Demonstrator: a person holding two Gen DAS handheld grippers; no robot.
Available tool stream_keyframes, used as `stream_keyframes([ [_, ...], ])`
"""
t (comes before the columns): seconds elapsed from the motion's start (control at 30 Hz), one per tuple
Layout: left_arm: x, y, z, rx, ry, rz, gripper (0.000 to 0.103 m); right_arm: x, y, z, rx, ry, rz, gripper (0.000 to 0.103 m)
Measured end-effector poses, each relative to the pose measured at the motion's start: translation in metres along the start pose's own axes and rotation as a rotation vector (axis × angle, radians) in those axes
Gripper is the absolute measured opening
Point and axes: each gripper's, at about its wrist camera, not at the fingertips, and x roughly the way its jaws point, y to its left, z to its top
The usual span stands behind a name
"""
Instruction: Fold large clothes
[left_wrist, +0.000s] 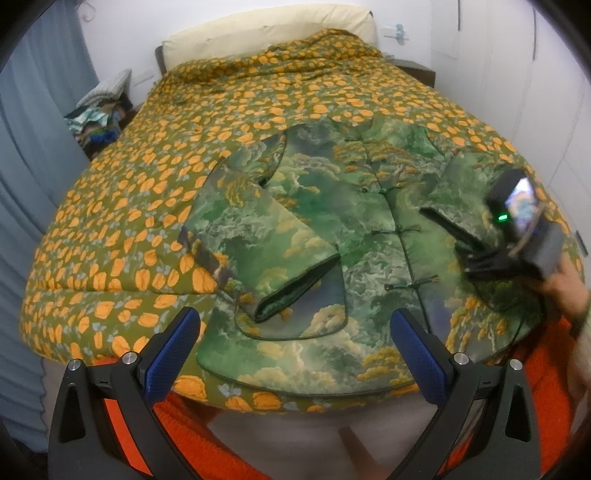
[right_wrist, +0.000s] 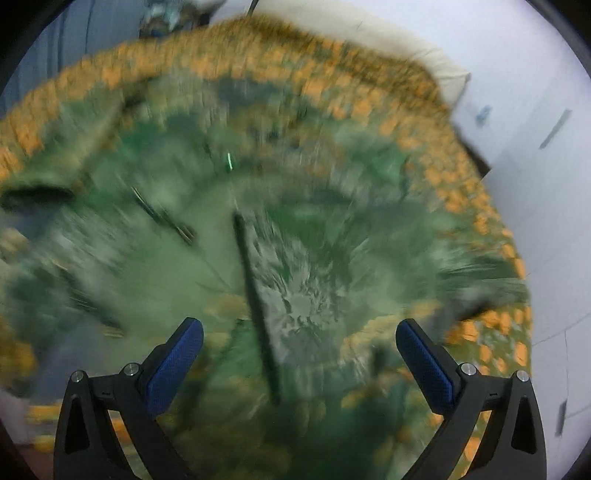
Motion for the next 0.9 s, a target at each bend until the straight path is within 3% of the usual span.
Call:
stream_keyframes([
  [0.07, 0.002, 0.003, -0.001, -0.004, 0.01, 0.014, 0.103, 0.023, 0.0, -0.002, -0.026, 0.057, 0.038, 0.083],
  [0.1, 0.004, 0.004, -0.001, -0.007, 0.017, 0.022, 0.103, 0.027, -0.006, -0.004, 0.0, 0.068, 0.099, 0.064],
  [0.13, 0.005, 0.007, -0.002, -0.011, 0.024, 0.027, 0.103, 0.023, -0.018, -0.003, 0.056, 0.063, 0.156, 0.037],
  [0.17, 0.007, 0.011, -0.003, -0.017, 0.032, 0.031, 0.103, 0.013, -0.034, -0.002, 0.121, 0.047, 0.175, 0.018],
  [0.2, 0.009, 0.014, -0.005, -0.022, 0.038, 0.034, 0.103, -0.001, -0.053, -0.001, 0.182, 0.025, 0.153, 0.01],
  [0.3, 0.016, 0.024, -0.008, -0.036, 0.054, 0.046, 0.103, -0.06, -0.142, -0.008, 0.431, -0.096, 0.074, 0.01],
  [0.4, 0.025, 0.033, -0.005, -0.048, 0.054, 0.059, 0.103, -0.117, -0.239, -0.036, 0.628, -0.171, -0.122, 0.01],
  [0.47, 0.028, 0.04, 0.0, -0.046, 0.03, 0.073, 0.103, -0.142, -0.297, -0.066, 0.737, -0.155, -0.311, 0.013],
  [0.5, 0.03, 0.044, 0.004, -0.036, 0.01, 0.088, 0.103, -0.148, -0.315, -0.076, 0.774, -0.137, -0.377, 0.019],
  [0.57, 0.036, 0.052, 0.011, -0.004, -0.026, 0.112, 0.103, -0.154, -0.343, -0.104, 0.823, -0.052, -0.529, 0.064],
  [0.6, 0.041, 0.057, 0.013, 0.016, -0.038, 0.123, 0.103, -0.155, -0.351, -0.117, 0.843, -0.01, -0.579, 0.099],
  [0.67, 0.054, 0.063, 0.017, 0.066, -0.042, 0.13, 0.103, -0.161, -0.352, -0.146, 0.909, 0.011, -0.607, 0.102],
  [0.7, 0.061, 0.066, 0.019, 0.085, -0.037, 0.118, 0.103, -0.163, -0.346, -0.155, 0.936, 0.007, -0.58, 0.102],
  [0.8, 0.087, 0.069, 0.023, 0.165, -0.001, 0.029, 0.103, -0.167, -0.304, -0.172, 0.976, -0.021, -0.448, 0.102],
  [0.9, 0.115, 0.051, 0.022, 0.295, 0.023, -0.03, 0.103, -0.171, -0.234, -0.165, 0.936, -0.089, -0.3, 0.102],
])
